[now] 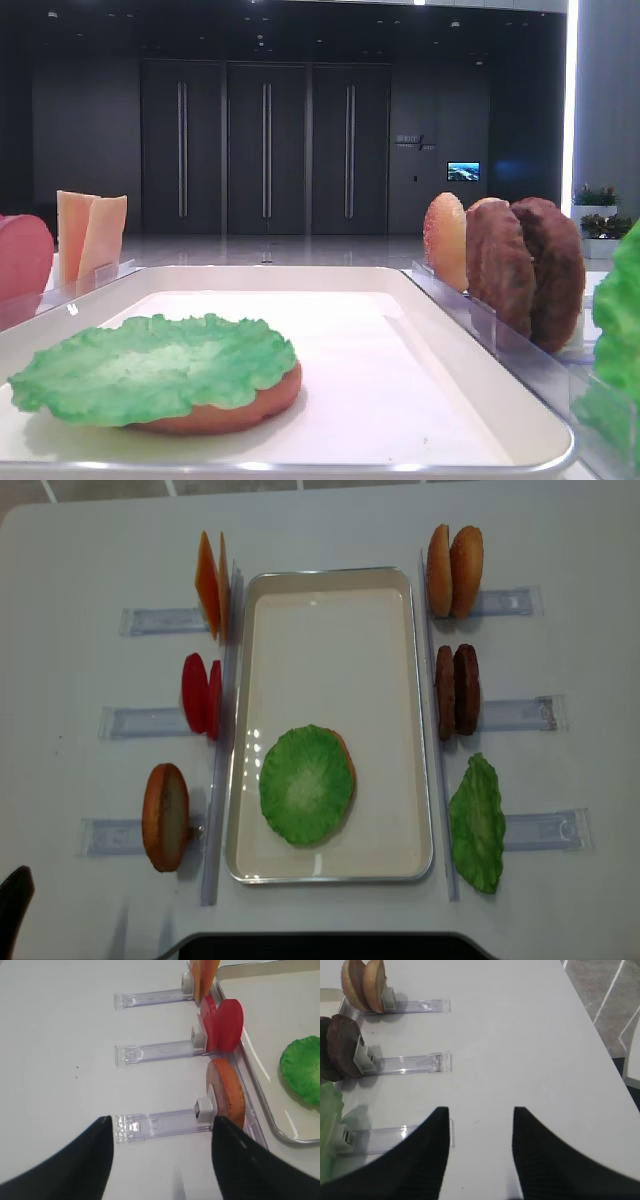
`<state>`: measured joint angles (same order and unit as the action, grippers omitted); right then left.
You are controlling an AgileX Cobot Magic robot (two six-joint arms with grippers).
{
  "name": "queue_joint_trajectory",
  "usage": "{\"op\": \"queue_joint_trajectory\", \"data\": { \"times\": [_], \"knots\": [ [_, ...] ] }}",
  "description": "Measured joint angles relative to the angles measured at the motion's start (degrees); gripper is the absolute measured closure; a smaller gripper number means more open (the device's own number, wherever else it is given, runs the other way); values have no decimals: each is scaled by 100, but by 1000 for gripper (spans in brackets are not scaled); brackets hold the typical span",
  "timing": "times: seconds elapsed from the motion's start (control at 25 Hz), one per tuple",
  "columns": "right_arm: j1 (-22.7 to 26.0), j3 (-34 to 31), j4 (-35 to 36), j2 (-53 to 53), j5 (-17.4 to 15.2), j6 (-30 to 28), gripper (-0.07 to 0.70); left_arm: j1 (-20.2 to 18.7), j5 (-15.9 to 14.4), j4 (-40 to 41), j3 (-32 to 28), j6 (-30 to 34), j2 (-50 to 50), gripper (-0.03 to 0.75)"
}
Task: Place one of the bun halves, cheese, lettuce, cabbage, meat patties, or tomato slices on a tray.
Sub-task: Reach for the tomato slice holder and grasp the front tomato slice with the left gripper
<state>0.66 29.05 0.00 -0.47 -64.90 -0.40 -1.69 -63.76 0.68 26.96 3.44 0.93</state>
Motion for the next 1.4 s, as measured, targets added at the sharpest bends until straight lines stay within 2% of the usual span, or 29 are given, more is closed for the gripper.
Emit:
{"op": "queue_joint_trajectory", "data": {
  "times": [1.12, 1.4],
  "knots": [
    [0, 0, -35, 0, 0, 0, 341, 0, 0, 0, 0, 10, 0, 244],
    [0, 0, 0, 0, 0, 0, 341, 0, -25, 164, 238, -162, -59, 314]
  ]
}}
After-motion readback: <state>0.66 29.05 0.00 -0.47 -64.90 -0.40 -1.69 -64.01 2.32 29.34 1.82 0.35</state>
